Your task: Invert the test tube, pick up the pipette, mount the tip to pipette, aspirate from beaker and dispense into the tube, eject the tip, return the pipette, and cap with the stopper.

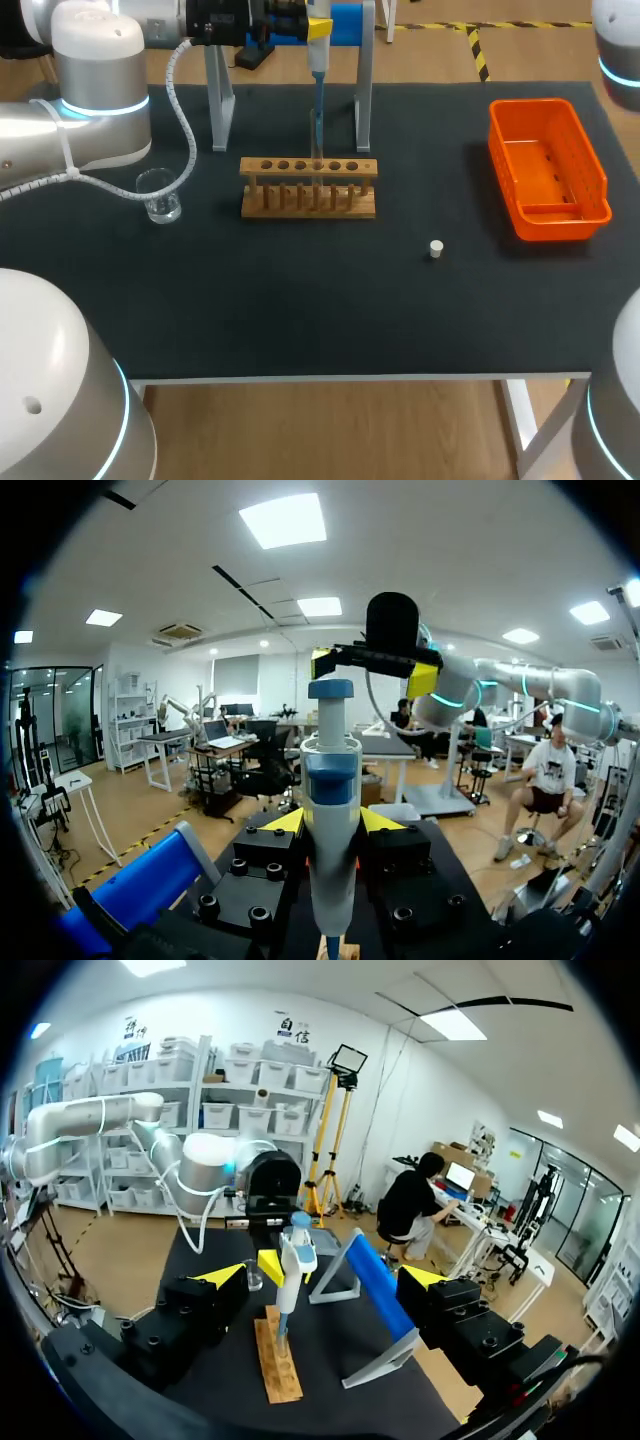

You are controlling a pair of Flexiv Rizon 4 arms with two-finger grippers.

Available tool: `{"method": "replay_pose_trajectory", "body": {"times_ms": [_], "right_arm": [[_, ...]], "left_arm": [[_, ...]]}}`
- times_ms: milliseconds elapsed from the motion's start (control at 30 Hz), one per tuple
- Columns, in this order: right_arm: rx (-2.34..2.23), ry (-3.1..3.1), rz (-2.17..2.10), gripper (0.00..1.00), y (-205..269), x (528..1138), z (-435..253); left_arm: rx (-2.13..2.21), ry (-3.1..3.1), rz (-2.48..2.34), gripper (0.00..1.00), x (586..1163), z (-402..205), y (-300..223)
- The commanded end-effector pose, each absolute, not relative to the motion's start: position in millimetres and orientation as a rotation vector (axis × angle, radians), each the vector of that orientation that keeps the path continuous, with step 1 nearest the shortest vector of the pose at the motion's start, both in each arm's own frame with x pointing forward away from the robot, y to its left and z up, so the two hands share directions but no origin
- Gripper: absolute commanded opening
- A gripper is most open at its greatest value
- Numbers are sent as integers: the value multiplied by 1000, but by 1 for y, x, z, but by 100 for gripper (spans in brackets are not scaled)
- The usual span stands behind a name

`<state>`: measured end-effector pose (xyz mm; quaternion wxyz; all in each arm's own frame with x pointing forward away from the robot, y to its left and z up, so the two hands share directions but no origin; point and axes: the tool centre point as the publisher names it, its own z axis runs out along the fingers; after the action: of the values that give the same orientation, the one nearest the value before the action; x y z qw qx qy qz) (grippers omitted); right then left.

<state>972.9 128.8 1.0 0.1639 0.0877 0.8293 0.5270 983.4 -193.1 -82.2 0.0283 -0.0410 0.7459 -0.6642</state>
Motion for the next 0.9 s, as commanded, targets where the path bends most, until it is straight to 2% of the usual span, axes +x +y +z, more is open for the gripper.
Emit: {"method": "replay_pose_trajectory", "body": {"times_ms": [33,67,100,167,200,900], "right_arm": [[265,2453,1413,100,142,988,15],[274,2467,1415,100,146,990,18],[283,2485,1416,68,150,991,20],[316,2515,1436,12,159,993,23],[321,2528,1429,0,163,993,24],[321,2528,1429,0,163,993,24]], "left_arm": [[-124,2304,-2051,0,984,-82,-193],[-124,2304,-2051,0,984,-82,-193],[-124,2304,-2051,0,984,-82,-193],[-124,2304,-2051,0,984,-82,-193],[-124,2304,-2051,0,984,-82,-193],[-124,2304,-2051,0,984,-82,-193]]}}
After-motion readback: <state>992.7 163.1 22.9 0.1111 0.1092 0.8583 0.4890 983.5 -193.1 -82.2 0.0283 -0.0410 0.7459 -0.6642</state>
